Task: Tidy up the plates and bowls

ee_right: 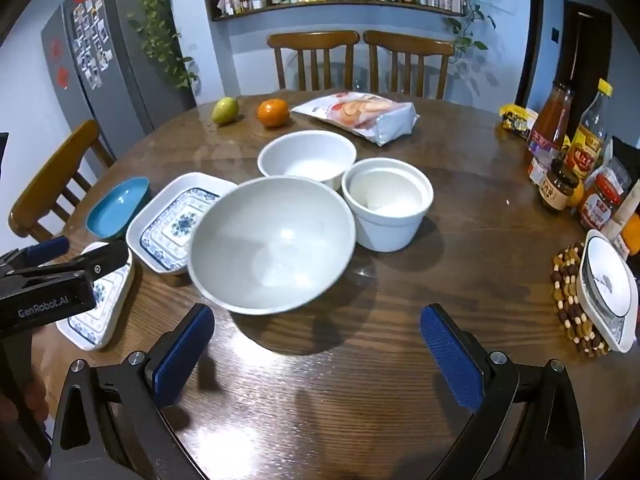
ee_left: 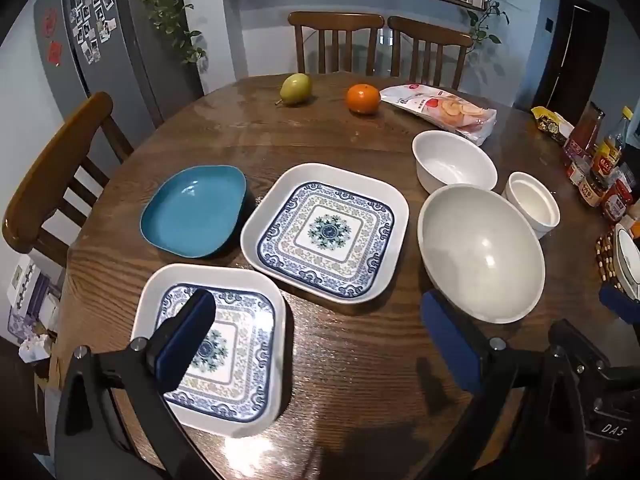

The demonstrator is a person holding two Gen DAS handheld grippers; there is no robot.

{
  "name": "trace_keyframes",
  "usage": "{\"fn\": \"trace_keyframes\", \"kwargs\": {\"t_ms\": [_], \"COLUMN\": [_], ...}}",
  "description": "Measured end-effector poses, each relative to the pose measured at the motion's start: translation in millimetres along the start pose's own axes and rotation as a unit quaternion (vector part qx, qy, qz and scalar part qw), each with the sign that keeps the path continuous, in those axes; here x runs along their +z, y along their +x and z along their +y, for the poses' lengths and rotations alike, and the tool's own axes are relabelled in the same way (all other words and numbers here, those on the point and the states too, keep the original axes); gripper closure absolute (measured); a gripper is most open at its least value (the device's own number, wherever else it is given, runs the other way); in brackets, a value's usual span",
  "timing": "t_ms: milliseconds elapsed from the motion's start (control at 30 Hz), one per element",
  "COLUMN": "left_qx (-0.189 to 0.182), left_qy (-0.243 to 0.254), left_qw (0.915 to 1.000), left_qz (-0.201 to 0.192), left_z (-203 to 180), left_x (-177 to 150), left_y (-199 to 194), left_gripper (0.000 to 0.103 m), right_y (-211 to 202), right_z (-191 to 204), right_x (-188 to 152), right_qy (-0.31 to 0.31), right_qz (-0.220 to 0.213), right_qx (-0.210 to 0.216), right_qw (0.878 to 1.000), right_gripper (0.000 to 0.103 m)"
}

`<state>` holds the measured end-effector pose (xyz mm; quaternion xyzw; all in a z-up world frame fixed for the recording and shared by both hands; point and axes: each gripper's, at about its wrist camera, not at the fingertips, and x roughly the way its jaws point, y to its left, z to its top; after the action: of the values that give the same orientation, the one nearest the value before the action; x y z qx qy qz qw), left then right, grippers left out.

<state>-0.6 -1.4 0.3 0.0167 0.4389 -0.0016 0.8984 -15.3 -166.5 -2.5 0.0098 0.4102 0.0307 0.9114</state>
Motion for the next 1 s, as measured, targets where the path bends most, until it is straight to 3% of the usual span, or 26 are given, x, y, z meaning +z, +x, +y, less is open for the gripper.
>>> {"fn": "trace_keyframes", "kwargs": {"t_ms": [267,333,700,1000], "left_qx": [-0.016,-0.031,-0.03,-0.025], "left_qy": [0.018,0.027,0.048,0.043], "left_qw": [0.9997,0.9991,0.9979,0.9986], "left_qz": [0.0,-0.01,-0.03,-0.017], "left_z": [3,19,28,37], "left_x": [3,-1,-1,-4], "left_y": [9,-6,-20,-23], "left_gripper": [0.001,0.001,0.001,0.001], "right_y": [-9,-12,-20,-21], "right_z": [20,21,46,57], "right_x": [5,9,0,0], "right_qy": [0.005,0.009,0.016,0.011], "right_qz": [0.003,0.002,-0.016,-0.016], "right_qx": [0.003,0.006,-0.002,0.002], "right_qw": [1.0,1.0,1.0,1.0], "right_gripper": [0.0,0.0,0.0,0.0]}}
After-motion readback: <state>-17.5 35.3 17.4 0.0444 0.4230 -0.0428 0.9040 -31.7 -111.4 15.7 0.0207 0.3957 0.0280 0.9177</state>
